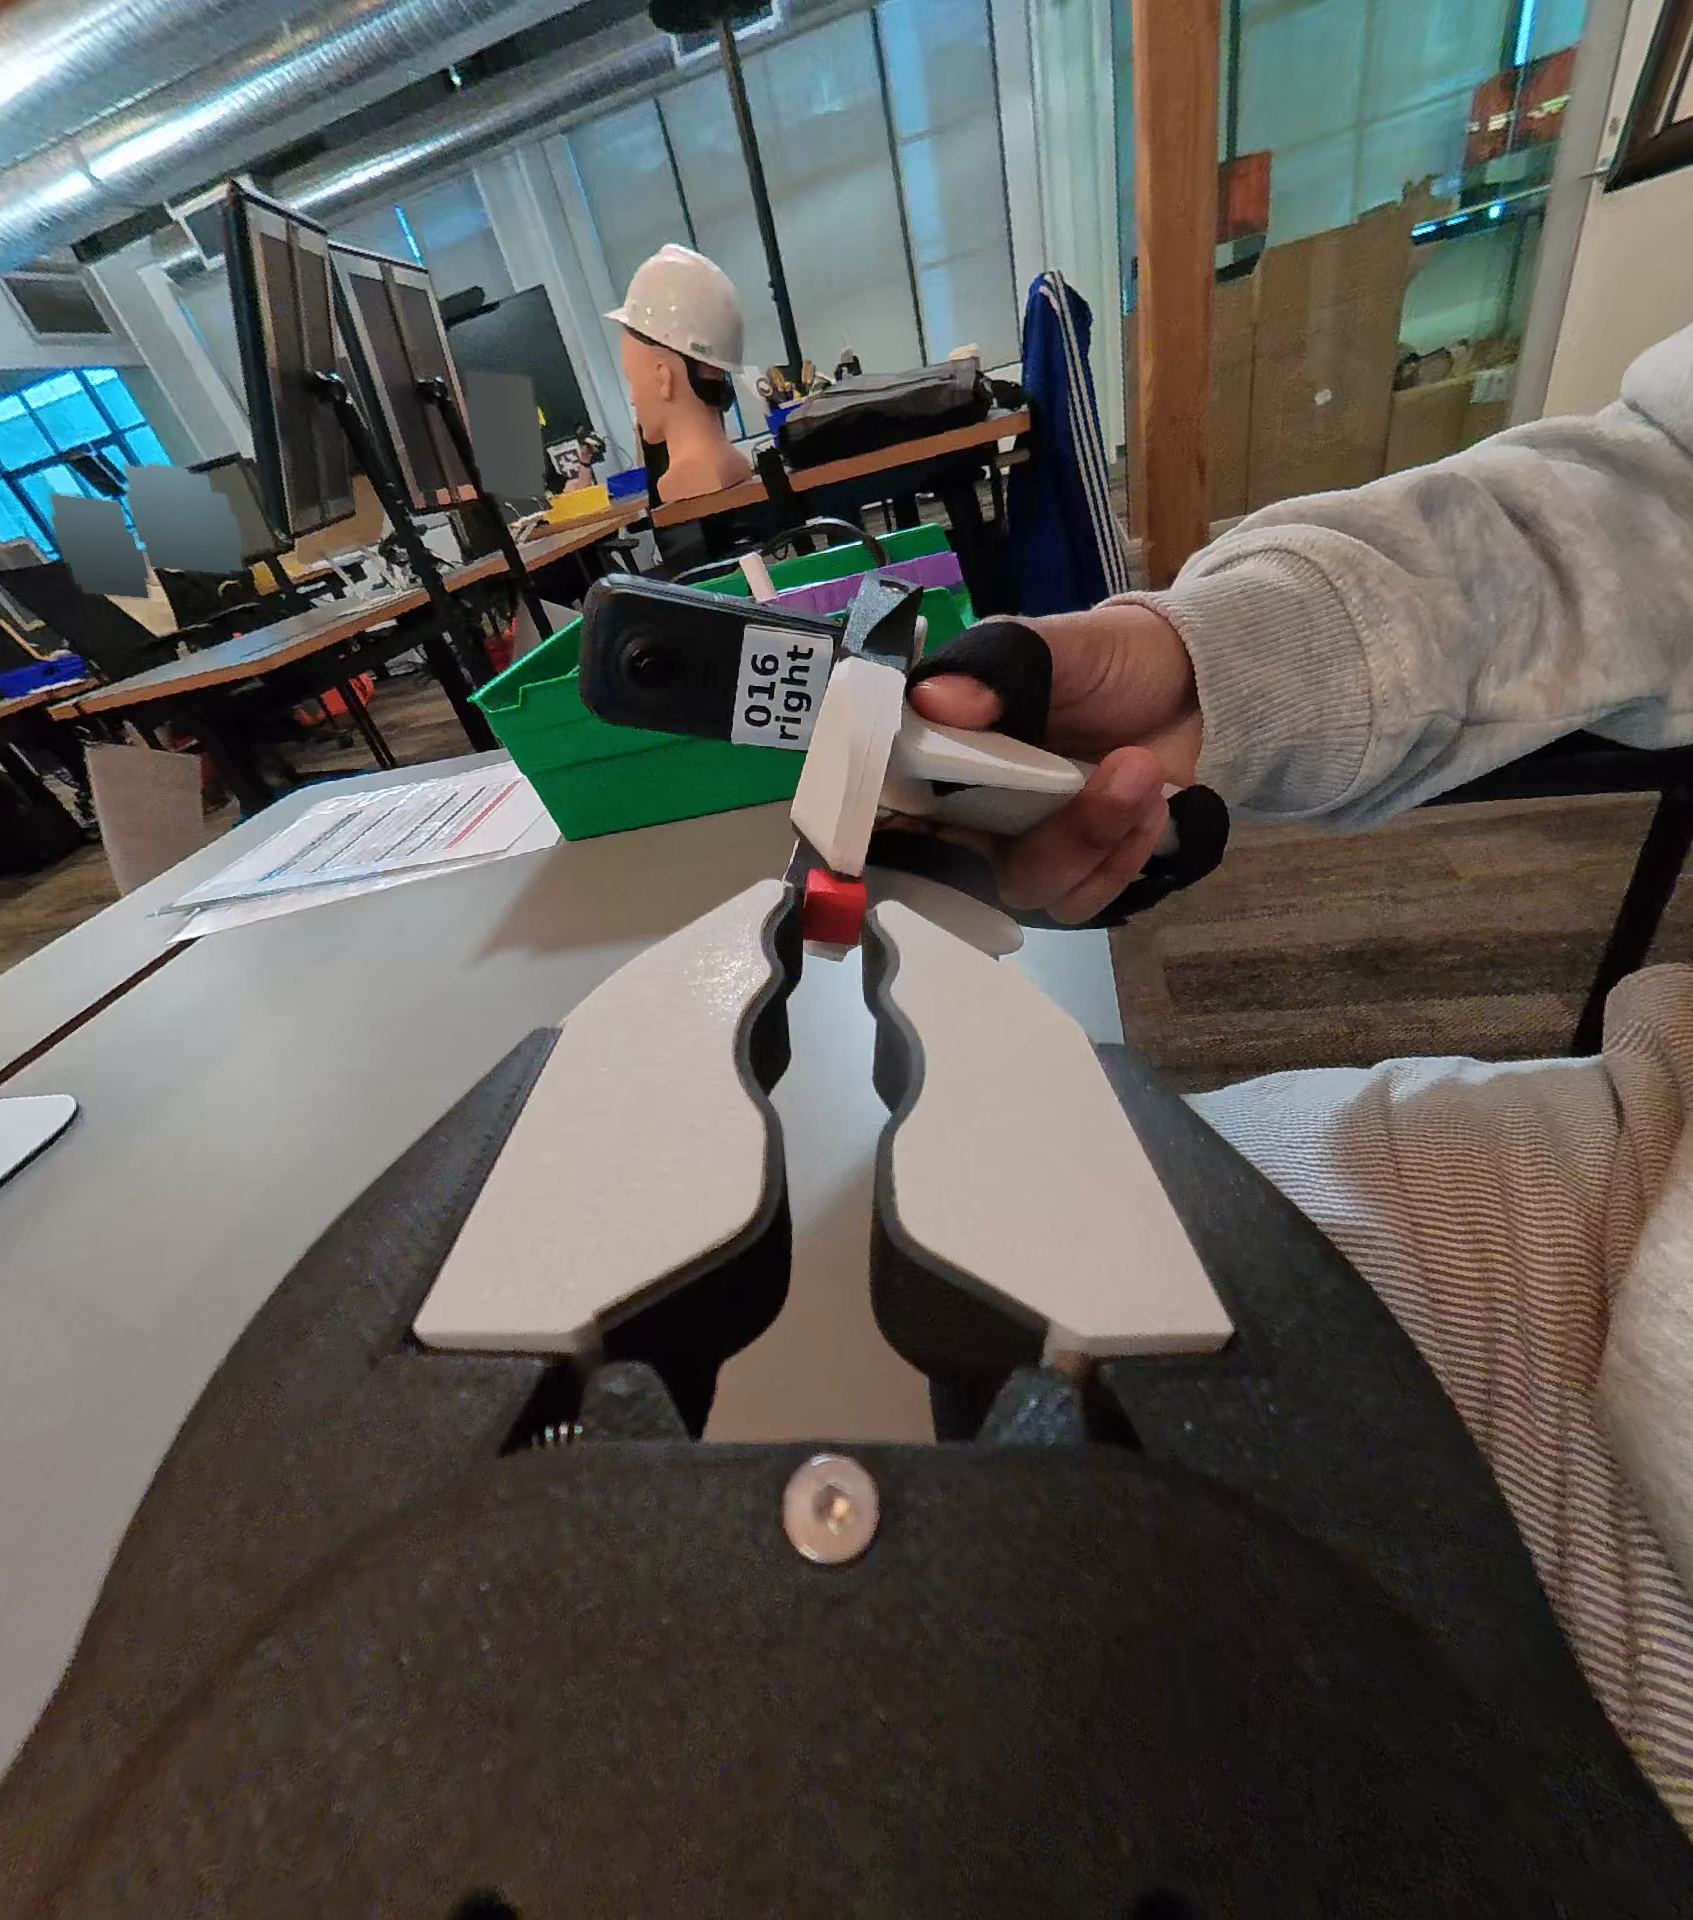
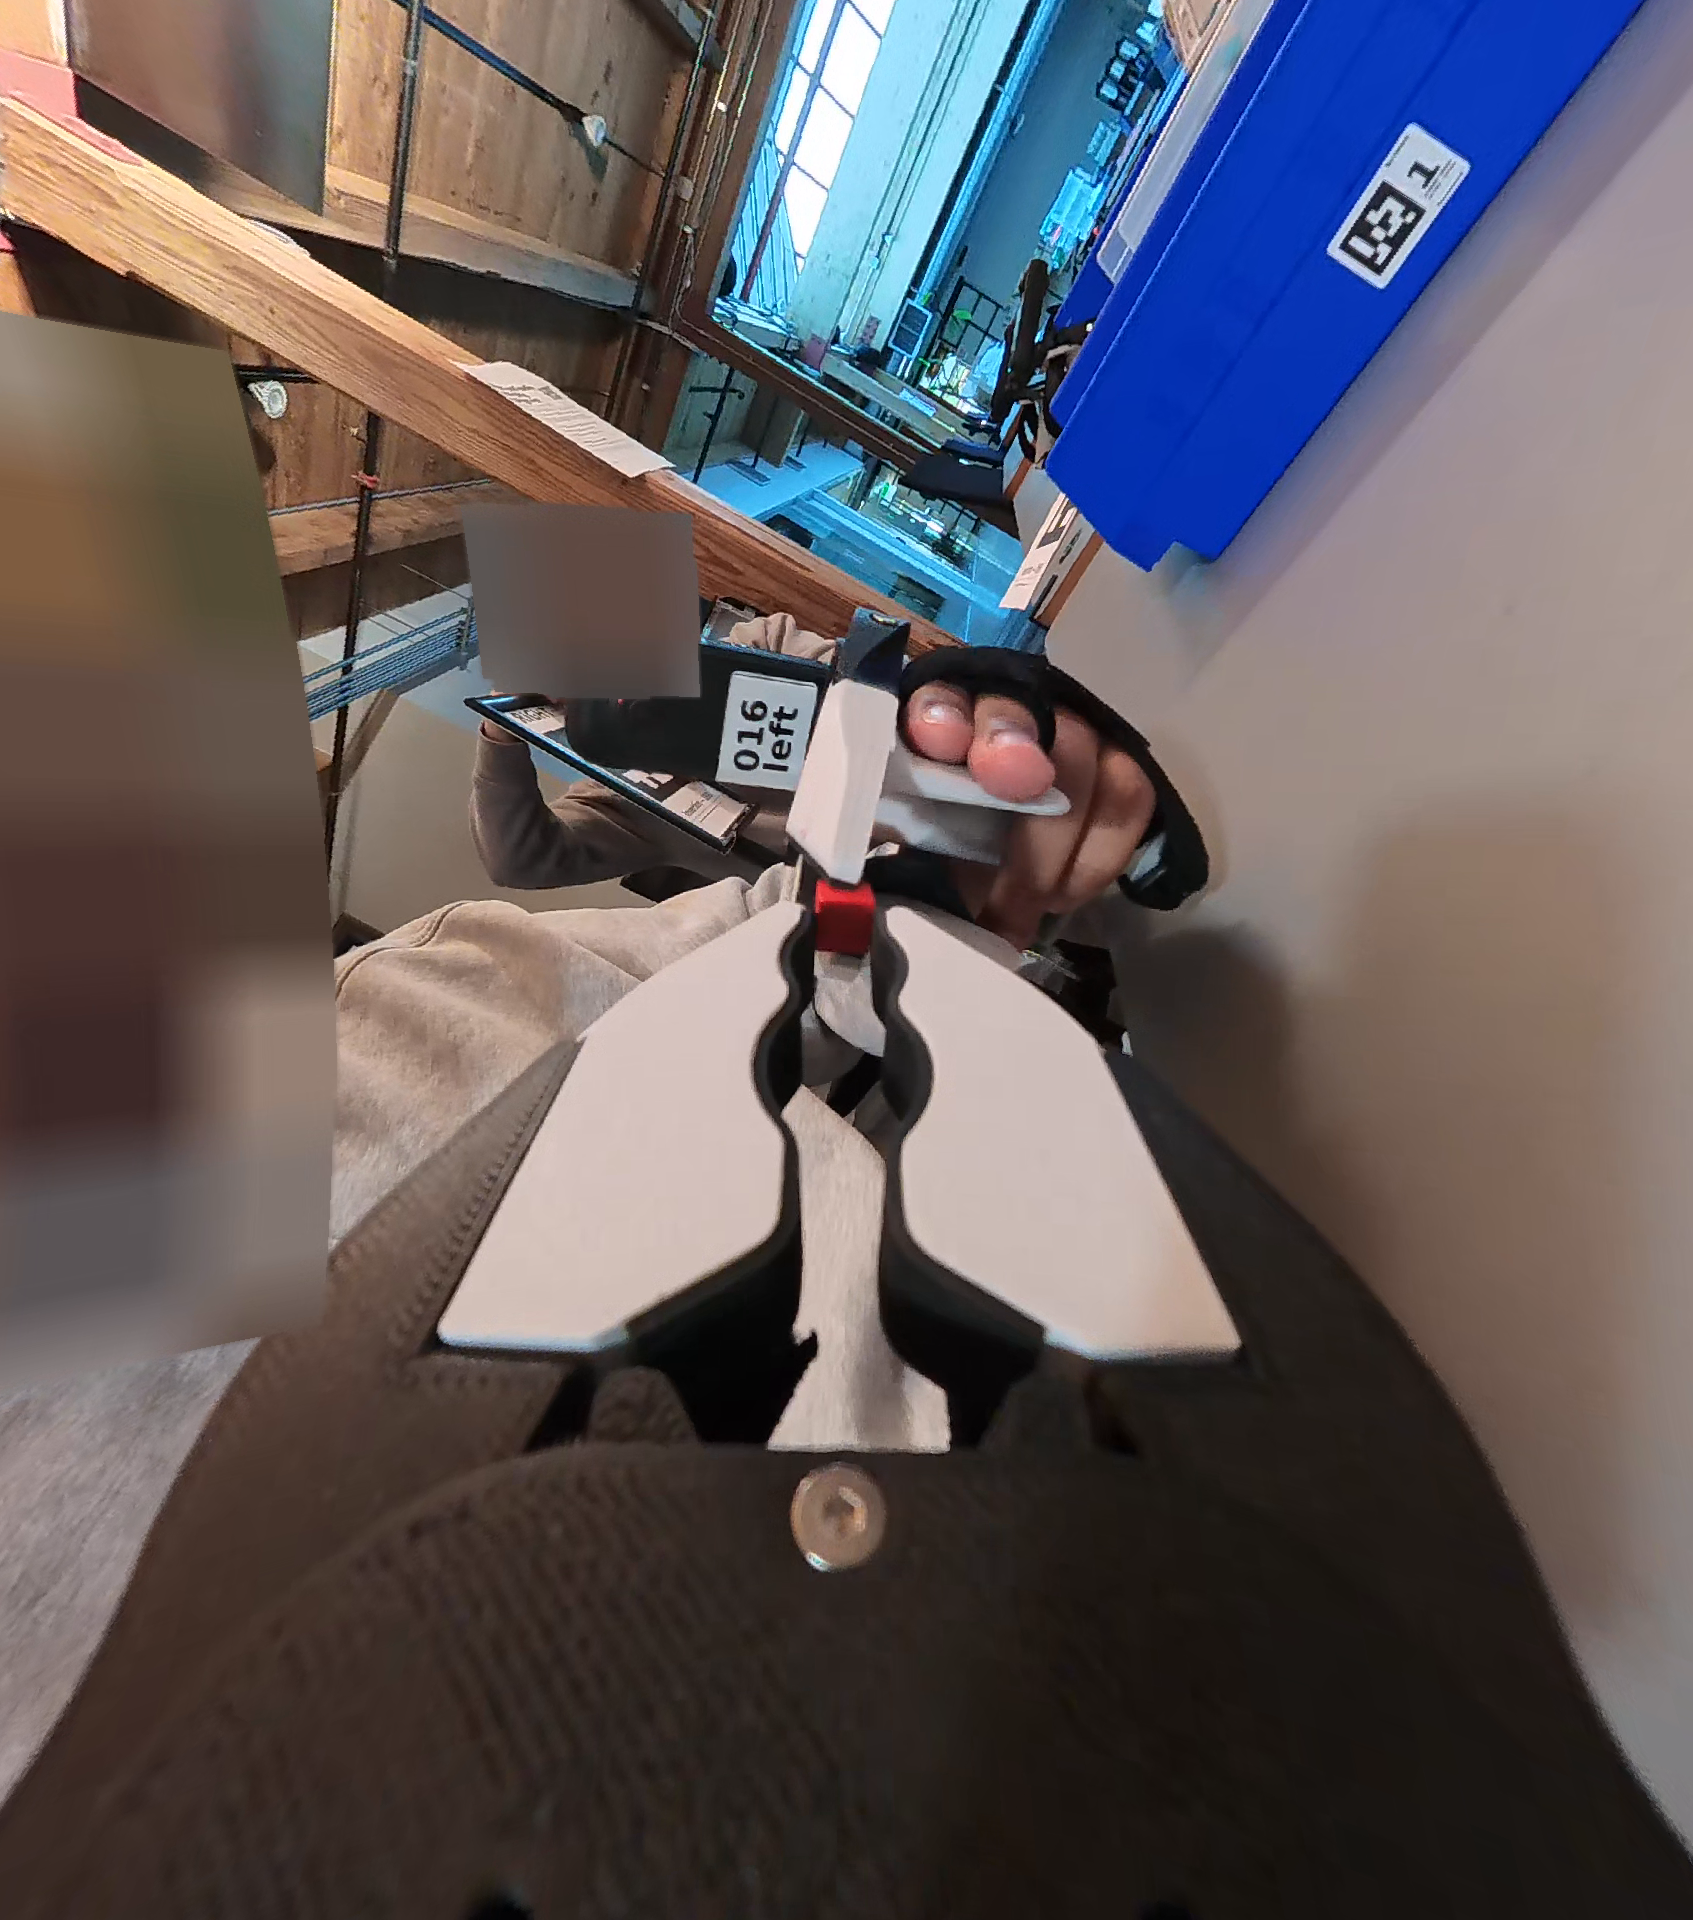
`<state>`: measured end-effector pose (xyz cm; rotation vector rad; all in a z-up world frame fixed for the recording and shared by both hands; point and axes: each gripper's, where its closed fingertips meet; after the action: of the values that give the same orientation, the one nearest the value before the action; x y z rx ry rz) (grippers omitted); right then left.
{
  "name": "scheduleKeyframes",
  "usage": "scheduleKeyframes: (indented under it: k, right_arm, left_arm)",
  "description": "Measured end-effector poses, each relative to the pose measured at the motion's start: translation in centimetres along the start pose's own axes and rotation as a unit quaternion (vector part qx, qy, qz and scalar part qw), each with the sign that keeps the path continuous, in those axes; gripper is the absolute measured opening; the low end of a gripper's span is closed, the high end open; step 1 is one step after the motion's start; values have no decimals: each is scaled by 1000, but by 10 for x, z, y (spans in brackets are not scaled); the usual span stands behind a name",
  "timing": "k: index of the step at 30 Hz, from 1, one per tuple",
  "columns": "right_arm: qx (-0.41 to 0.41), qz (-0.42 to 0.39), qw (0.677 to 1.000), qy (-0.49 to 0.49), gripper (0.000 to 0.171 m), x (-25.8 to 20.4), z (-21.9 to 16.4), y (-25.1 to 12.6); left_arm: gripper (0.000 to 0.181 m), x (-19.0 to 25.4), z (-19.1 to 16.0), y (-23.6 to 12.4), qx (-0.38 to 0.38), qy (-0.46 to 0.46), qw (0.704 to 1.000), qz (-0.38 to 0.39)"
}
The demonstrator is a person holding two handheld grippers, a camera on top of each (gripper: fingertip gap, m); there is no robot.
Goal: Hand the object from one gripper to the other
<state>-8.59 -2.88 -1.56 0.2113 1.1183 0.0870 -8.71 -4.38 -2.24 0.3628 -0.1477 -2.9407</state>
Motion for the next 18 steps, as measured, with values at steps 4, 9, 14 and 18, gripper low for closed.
scheduleKeyframes:
  k: [4, 9, 14, 18]
  right_arm:
    - [0, -1, 1000, -7, 15, 1, 1, 2]
    - [13, 6, 999, -48, 26, -2, 5, 1]
    - [44, 8, 985, -169, 27, -13, 19, -6]
    - [57, -18, 927, -370, 36, -17, 26, -11]
  left_arm:
    - [10, 0, 1, 0, 1, -10, 1000, -4]
    - [10, -3, 1, -1, 6, -35, 999, 0]
    - [10, -7, 5, -3, 27, -131, 991, -13]
    - [9, -11, 10, -5, 63, -274, 959, -43]
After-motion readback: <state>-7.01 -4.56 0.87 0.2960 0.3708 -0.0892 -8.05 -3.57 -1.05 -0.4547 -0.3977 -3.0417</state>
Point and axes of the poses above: each gripper's, where its closed fingertips meet, y out along the fingers, z out of its top, x = y × z across the jaws, and after that the axes turned 9 degrees about x, right-handed
